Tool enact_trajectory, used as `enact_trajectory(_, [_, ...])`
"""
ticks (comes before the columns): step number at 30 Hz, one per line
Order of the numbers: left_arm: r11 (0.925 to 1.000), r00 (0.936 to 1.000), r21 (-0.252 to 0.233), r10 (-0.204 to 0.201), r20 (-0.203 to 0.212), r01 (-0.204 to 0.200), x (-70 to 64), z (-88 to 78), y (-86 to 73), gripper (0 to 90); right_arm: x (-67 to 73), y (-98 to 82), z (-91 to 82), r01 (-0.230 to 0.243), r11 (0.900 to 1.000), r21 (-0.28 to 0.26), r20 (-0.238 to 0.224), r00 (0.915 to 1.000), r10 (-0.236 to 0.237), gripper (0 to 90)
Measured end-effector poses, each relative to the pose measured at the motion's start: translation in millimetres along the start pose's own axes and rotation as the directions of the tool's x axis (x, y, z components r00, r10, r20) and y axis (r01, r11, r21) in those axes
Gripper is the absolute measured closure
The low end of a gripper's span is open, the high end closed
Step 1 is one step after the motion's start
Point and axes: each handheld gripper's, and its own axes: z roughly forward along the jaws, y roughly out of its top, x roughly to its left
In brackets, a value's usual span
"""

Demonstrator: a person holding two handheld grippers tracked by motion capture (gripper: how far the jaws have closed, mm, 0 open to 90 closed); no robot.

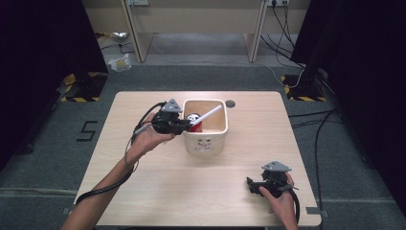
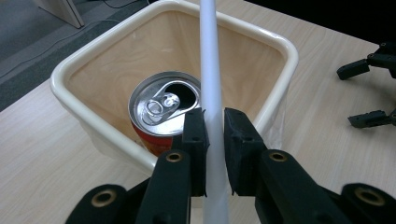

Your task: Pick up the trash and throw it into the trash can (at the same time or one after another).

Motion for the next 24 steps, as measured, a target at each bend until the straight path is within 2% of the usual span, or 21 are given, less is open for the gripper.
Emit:
enact_trajectory(7, [1.0000,0.9999,0.001,0.004,0.010,-0.004,-3.4,2.2,1.4,77.1,0.0,0.0,0.0,0.001,1.000,0.001,-0.001,1.0000,-0.001,2.3])
enact_trajectory(11, [0.9998,0.9999,-0.020,-0.003,0.010,0.003,-4.7,0.5,3.8,66.4,0.1,0.0,0.0,0.001,1.000,0.001,-0.001,1.0000,-0.001,2.3])
enact_trajectory(12, [0.9992,1.0000,-0.039,-0.006,0.008,0.006,-5.5,-2.1,5.6,64.7,0.1,0.0,0.0,0.001,1.000,0.001,-0.001,1.0000,-0.001,2.2])
enact_trajectory(16, [0.9980,0.9999,-0.063,-0.009,0.006,0.010,-6.6,-6.7,8.0,60.0,0.2,0.0,0.0,0.000,1.000,0.001,-0.001,1.0000,0.000,2.2])
enact_trajectory(17, [0.9968,0.9998,-0.077,-0.018,0.009,0.019,-6.7,-10.0,9.0,58.0,0.2,0.1,0.1,0.000,1.000,0.001,-0.001,1.0000,0.000,2.2])
enact_trajectory(22, [0.9956,0.9992,-0.085,-0.041,0.003,0.041,-4.0,-15.7,9.6,48.5,0.2,0.1,0.1,0.001,1.000,0.001,-0.001,1.0000,-0.001,2.1])
enact_trajectory(24, [0.9931,0.9977,-0.096,-0.068,0.009,0.068,-1.7,-19.9,8.8,45.1,0.2,0.1,0.1,0.000,1.000,0.001,-0.002,1.0000,0.000,2.1])
